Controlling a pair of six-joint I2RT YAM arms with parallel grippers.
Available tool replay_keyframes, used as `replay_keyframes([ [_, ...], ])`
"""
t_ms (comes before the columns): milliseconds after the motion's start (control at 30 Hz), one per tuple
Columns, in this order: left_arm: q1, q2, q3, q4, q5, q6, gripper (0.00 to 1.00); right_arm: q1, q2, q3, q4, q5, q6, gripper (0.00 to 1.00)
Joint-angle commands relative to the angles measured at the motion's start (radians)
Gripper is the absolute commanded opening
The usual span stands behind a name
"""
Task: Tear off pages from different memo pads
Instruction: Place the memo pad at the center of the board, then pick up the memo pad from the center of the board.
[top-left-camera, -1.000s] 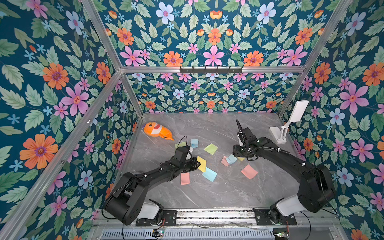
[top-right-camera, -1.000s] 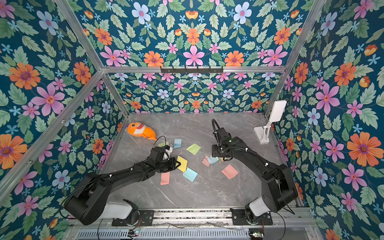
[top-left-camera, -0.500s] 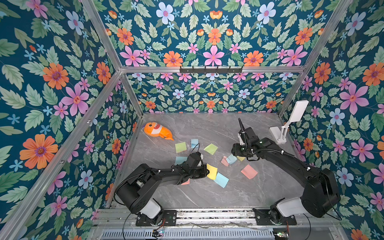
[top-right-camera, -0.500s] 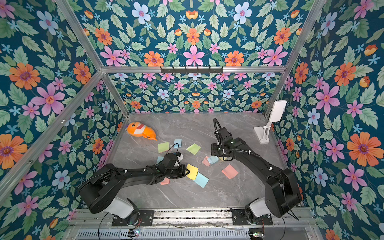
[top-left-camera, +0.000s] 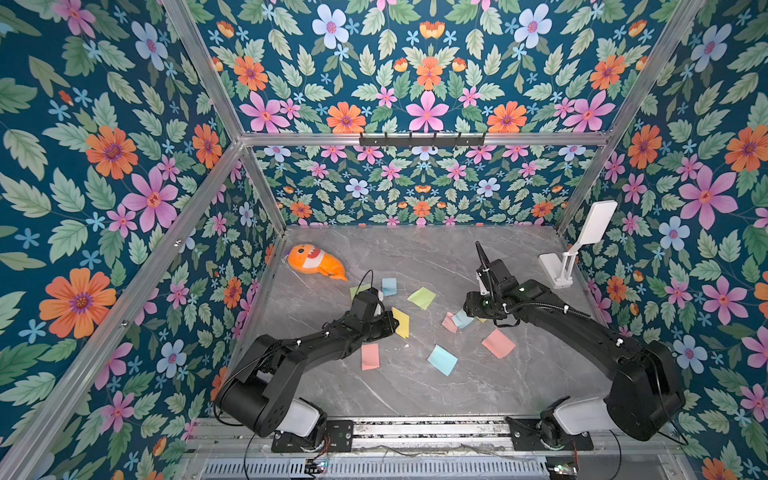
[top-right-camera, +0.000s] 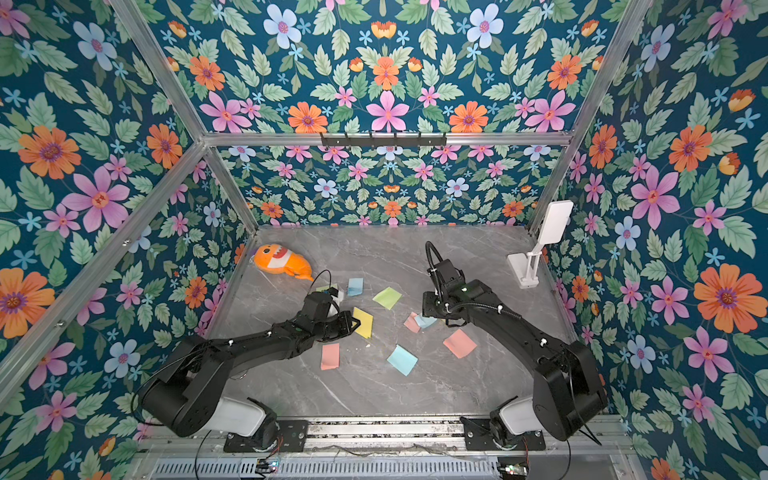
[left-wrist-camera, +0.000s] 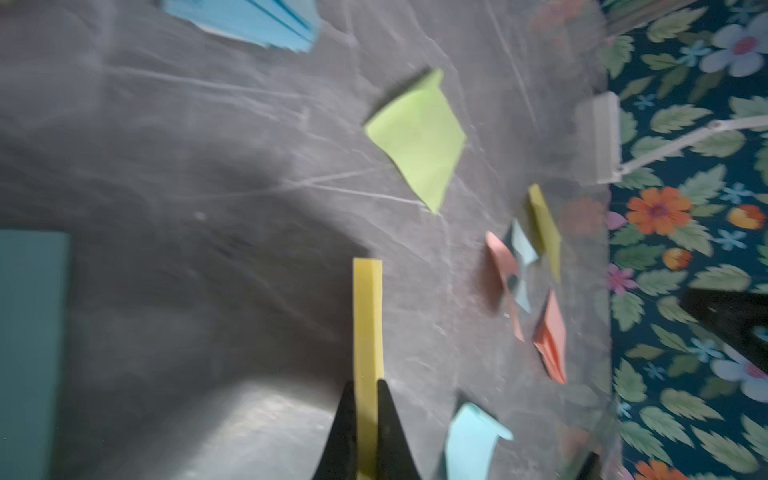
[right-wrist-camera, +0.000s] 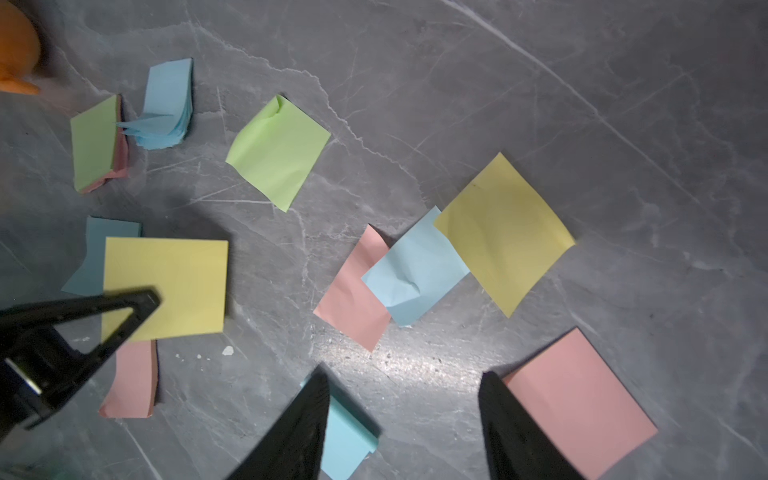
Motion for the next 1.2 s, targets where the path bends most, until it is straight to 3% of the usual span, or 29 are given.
replay_keyframes([
  [0,0.003,0.047,0.021,-0.035,-0.036,0.077,0.00,0.000,-0.036,-0.024,-0.078,0.049,0.005,0.59],
  [133,0.000,0.104,0.035,-0.067,-0.031,0.106,0.10,-0.014,-0.098,-0.083,-0.104,0.057,0.025,0.60],
  [367,-0.037,0.024,0.055,-0.208,-0.225,0.067,0.50,-0.051,-0.176,-0.167,-0.183,0.069,0.139,0.65],
  [500,-0.144,-0.008,0.144,-0.313,-0.361,0.088,0.52,-0.171,-0.239,-0.242,-0.211,-0.008,0.186,0.69],
  [600,-0.229,-0.016,0.213,-0.295,-0.417,0.127,0.53,-0.296,-0.342,-0.327,-0.193,-0.084,0.216,0.69],
  [667,-0.293,0.011,0.262,-0.216,-0.399,0.178,0.54,-0.363,-0.392,-0.370,-0.179,-0.121,0.229,0.70],
  [800,-0.392,0.172,0.396,-0.034,-0.235,0.210,0.57,-0.443,-0.439,-0.434,-0.125,-0.189,0.258,0.70],
  [1000,-0.492,0.462,0.663,-0.041,-0.089,0.238,0.57,-0.446,-0.487,-0.533,0.015,-0.267,0.363,0.67],
  [1167,-0.499,0.568,0.716,-0.025,-0.036,0.213,0.56,-0.444,-0.499,-0.605,0.081,-0.326,0.416,0.61],
])
